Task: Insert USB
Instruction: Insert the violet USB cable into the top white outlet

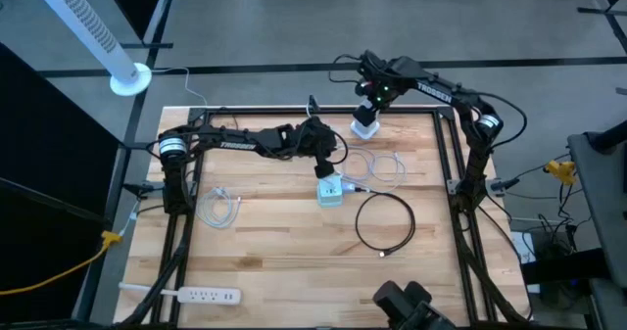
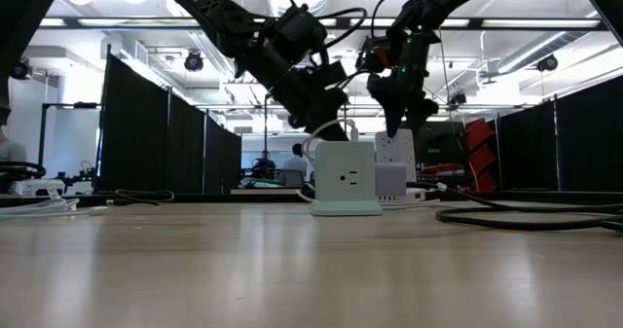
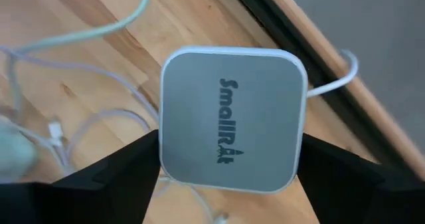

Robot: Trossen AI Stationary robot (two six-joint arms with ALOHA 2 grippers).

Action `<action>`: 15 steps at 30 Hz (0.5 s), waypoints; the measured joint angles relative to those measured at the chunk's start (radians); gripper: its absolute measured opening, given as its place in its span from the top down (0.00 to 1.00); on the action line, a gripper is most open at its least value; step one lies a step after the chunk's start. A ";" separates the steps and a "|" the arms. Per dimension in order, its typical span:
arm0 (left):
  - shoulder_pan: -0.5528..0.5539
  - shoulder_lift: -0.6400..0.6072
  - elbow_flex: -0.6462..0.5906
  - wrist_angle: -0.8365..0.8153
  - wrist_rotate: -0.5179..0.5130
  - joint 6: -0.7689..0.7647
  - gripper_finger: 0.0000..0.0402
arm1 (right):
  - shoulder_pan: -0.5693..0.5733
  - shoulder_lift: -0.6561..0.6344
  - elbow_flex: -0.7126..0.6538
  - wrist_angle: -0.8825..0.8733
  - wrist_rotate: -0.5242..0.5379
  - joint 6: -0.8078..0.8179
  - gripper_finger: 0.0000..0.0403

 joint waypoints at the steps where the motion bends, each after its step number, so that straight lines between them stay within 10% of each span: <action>1: 0.000 0.000 -0.001 0.000 0.000 -0.001 0.96 | 0.000 0.000 0.000 0.001 0.004 -0.029 0.25; 15: -0.001 0.000 -0.045 0.000 0.000 -0.044 0.96 | -0.012 0.000 -0.003 -0.100 0.027 -0.131 0.21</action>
